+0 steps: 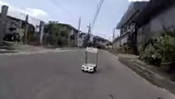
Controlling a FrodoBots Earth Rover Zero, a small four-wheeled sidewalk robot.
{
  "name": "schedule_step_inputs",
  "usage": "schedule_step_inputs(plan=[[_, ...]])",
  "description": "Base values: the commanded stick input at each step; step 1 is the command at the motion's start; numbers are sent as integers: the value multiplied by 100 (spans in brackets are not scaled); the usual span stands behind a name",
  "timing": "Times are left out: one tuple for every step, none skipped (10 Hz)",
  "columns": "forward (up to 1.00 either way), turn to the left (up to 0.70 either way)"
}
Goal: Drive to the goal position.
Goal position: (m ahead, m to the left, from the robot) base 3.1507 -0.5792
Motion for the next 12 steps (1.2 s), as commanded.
schedule_step_inputs(plan=[[100, -34], [100, -40], [100, -40], [100, -40], [100, -24], [100, -7], [100, 0], [100, -5], [100, -24], [100, -36], [100, -18], [100, 0]])
